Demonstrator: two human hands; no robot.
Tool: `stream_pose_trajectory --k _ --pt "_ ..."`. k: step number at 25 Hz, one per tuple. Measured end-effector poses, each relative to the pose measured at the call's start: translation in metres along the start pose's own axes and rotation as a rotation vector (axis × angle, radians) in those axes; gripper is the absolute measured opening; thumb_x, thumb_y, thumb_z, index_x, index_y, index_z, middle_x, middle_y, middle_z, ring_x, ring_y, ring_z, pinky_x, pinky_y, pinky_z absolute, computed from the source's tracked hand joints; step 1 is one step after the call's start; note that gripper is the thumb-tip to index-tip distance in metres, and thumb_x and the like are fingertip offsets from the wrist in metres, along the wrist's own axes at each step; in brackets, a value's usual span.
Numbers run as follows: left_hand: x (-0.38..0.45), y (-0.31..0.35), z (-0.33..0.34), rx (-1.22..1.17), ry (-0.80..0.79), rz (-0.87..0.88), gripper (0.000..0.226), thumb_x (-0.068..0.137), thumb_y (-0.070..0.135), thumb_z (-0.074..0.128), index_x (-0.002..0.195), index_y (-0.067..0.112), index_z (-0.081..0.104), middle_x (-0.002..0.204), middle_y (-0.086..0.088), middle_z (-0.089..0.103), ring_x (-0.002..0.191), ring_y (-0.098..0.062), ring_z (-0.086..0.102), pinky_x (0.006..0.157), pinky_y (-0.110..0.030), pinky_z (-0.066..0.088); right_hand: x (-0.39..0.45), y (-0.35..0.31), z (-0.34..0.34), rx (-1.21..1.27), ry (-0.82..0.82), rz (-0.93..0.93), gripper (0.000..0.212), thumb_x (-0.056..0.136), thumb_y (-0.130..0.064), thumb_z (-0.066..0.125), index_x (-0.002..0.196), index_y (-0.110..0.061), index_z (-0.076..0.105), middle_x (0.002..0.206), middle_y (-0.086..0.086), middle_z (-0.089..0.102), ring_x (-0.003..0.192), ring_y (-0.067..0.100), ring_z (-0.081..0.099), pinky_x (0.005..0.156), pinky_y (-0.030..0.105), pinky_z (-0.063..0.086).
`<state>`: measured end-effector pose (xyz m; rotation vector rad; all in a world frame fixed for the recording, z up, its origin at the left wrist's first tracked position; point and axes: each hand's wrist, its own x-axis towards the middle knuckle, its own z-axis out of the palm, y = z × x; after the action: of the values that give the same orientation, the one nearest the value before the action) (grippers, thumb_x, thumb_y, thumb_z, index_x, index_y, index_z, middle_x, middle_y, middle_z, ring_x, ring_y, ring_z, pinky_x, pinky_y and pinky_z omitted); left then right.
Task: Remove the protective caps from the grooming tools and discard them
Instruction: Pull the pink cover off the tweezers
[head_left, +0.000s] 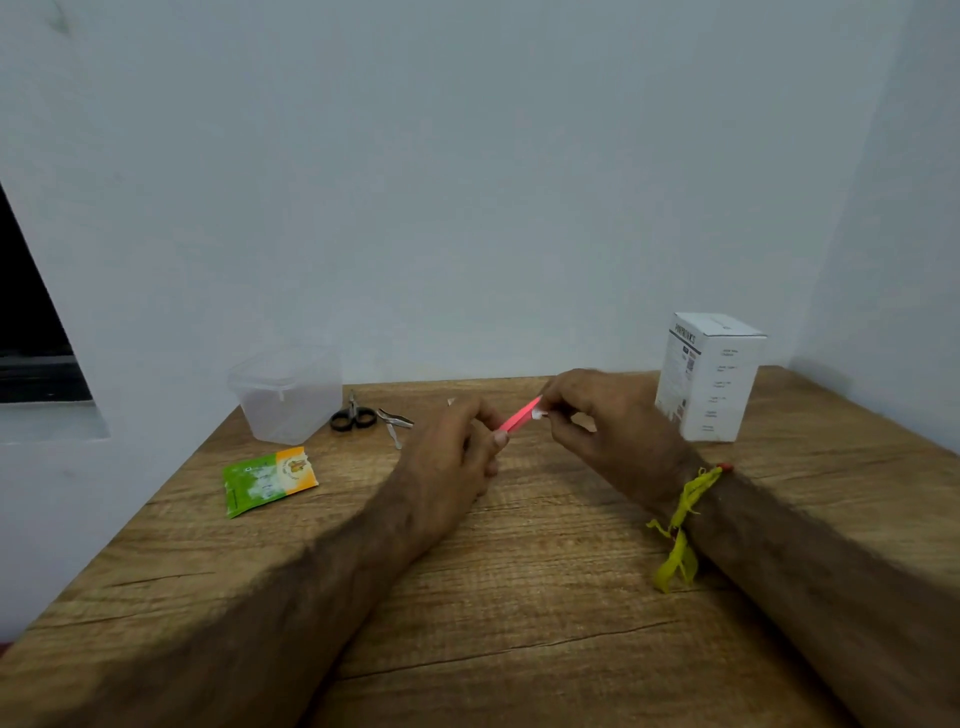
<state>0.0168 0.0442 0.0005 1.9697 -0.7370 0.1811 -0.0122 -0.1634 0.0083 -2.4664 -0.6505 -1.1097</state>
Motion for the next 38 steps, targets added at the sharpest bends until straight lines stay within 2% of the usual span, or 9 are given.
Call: stream_pose_trajectory --k 3,5,9,12,17,20,28,34,38 --pt "0.002 -0.001 0.000 0.168 0.012 0.059 0.010 0.101 0.015 0.053 0.098 0.021 0.059 0.077 0.004 0.067 0.066 -0.005 0.061 0.063 -0.027 0.054 0.003 0.000 0.003 -0.090 -0.003 -0.101 0.007 0.087 -0.004 0.063 0.090 -0.008 0.068 0.091 0.004 0.069 0.079 0.022 0.066 0.069 0.044 0.057" --pt "0.001 0.001 0.001 0.138 0.018 0.045 0.009 0.101 0.012 0.052 0.099 0.017 0.060 0.076 0.001 0.069 0.062 -0.008 0.062 0.058 -0.024 0.051 0.005 0.000 0.000 -0.087 0.050 -0.051 0.011 0.090 -0.013 0.058 0.089 -0.009 0.068 0.089 0.002 0.069 0.078 0.021 0.067 0.068 0.045 0.058" --pt "-0.001 0.009 0.002 -0.406 -0.020 -0.205 0.012 0.105 0.010 0.047 0.108 0.003 0.056 0.078 -0.013 0.071 0.055 -0.015 0.062 0.049 -0.023 0.047 0.002 -0.005 -0.003 0.276 0.288 0.527 0.009 0.083 -0.012 0.078 0.081 -0.018 0.072 0.076 -0.005 0.074 0.074 0.011 0.072 0.074 0.039 0.062" --pt "-0.001 0.014 0.002 -0.669 -0.068 -0.268 0.019 0.105 0.012 0.047 0.116 -0.002 0.054 0.082 -0.014 0.072 0.062 -0.018 0.067 0.052 -0.022 0.050 0.004 -0.019 0.001 0.502 0.373 0.685 0.010 0.084 -0.011 0.079 0.079 -0.013 0.071 0.070 0.004 0.075 0.070 0.018 0.075 0.074 0.044 0.063" --pt "-0.004 0.021 0.009 -0.705 -0.114 -0.274 0.016 0.102 0.008 0.052 0.116 0.008 0.061 0.090 -0.017 0.076 0.071 -0.019 0.071 0.051 -0.021 0.046 0.003 -0.041 0.009 0.279 0.404 0.492 0.007 0.084 -0.005 0.075 0.085 -0.011 0.071 0.073 -0.002 0.071 0.069 0.010 0.069 0.063 0.020 0.057" --pt "-0.006 0.023 0.010 -0.690 -0.105 -0.280 0.012 0.100 0.007 0.056 0.111 0.007 0.061 0.093 -0.020 0.076 0.071 -0.023 0.072 0.050 -0.021 0.048 0.003 -0.038 0.010 0.211 0.427 0.452 0.007 0.084 -0.004 0.076 0.089 -0.010 0.075 0.076 -0.006 0.072 0.073 0.006 0.069 0.065 0.012 0.054" --pt "-0.008 0.020 0.008 -0.716 -0.147 -0.253 0.017 0.095 0.004 0.062 0.112 0.005 0.063 0.093 -0.019 0.075 0.072 -0.027 0.074 0.057 -0.026 0.059 0.003 -0.034 0.017 0.004 0.388 0.242 0.003 0.085 -0.007 0.073 0.084 -0.010 0.072 0.083 -0.003 0.066 0.079 0.013 0.062 0.068 0.038 0.055" --pt "-0.009 0.023 0.011 -0.657 -0.127 -0.279 0.016 0.094 0.004 0.064 0.110 0.003 0.064 0.092 -0.018 0.076 0.075 -0.033 0.075 0.058 -0.029 0.061 0.006 -0.031 0.017 -0.069 0.427 0.140 0.005 0.088 -0.007 0.067 0.084 -0.006 0.069 0.082 0.002 0.065 0.076 0.017 0.060 0.067 0.035 0.053" --pt "-0.009 0.022 0.012 -0.620 -0.122 -0.272 0.015 0.095 0.004 0.064 0.109 0.001 0.063 0.088 -0.017 0.077 0.078 -0.037 0.075 0.059 -0.030 0.062 0.005 -0.031 0.023 -0.085 0.297 0.148 0.010 0.084 -0.001 0.071 0.089 -0.009 0.070 0.087 0.000 0.066 0.081 0.016 0.061 0.071 0.038 0.055"
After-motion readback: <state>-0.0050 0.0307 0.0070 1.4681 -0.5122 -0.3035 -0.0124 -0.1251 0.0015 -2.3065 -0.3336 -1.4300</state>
